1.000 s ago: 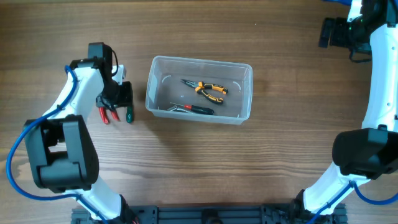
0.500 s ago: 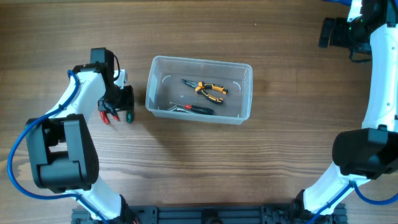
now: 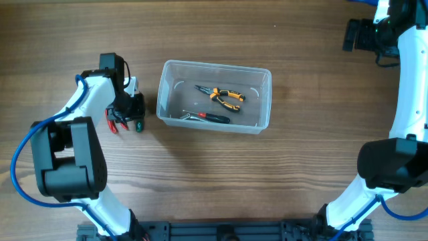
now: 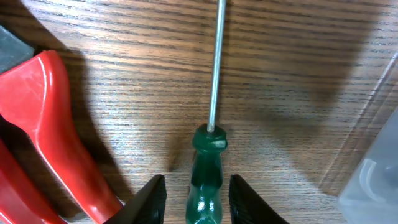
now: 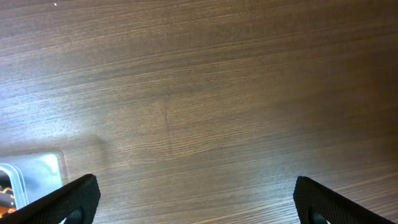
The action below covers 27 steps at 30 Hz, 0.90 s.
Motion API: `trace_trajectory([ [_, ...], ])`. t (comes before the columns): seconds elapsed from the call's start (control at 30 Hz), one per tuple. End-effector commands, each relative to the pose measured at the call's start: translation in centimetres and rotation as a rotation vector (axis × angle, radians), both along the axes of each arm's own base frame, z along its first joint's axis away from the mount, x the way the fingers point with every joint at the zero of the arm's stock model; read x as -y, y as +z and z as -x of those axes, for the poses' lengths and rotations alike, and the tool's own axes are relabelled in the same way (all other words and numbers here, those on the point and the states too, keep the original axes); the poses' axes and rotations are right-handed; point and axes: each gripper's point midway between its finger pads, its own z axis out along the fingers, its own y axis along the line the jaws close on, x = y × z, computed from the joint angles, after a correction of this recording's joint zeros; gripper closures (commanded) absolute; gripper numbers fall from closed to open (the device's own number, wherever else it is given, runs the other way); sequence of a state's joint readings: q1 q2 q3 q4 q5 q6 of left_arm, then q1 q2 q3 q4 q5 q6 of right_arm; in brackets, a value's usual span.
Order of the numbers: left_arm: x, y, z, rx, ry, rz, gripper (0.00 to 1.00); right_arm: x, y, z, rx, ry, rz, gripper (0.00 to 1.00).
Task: Pack container
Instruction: 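Close the left gripper on the green screwdriver handle and lift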
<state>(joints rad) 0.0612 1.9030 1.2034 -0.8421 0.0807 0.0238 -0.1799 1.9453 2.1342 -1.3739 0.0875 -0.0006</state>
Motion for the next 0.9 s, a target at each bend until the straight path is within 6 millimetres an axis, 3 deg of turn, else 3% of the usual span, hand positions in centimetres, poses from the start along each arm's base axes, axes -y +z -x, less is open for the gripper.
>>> trace_trajectory([
  [0.0, 0.7, -0.7, 0.4, -0.02, -0.008, 0.021, 0.67, 0.1, 0.1, 0.0, 0.002, -0.002, 0.009, 0.0],
  [0.27, 3.3, -2.8, 1.0, -0.077, -0.087, 0.02, 0.64, 0.1, 0.1, 0.0, 0.002, -0.003, 0.009, 0.0],
  [0.47, 3.2, -3.1, 1.2, -0.088, -0.078, 0.013, 0.65, 0.1, 0.1, 0.0, 0.002, -0.003, 0.009, 0.0],
  [0.87, 3.2, -3.1, 1.4, -0.098, -0.079, 0.014, 0.85, 0.1, 0.1, 0.0, 0.002, -0.003, 0.009, 0.0],
])
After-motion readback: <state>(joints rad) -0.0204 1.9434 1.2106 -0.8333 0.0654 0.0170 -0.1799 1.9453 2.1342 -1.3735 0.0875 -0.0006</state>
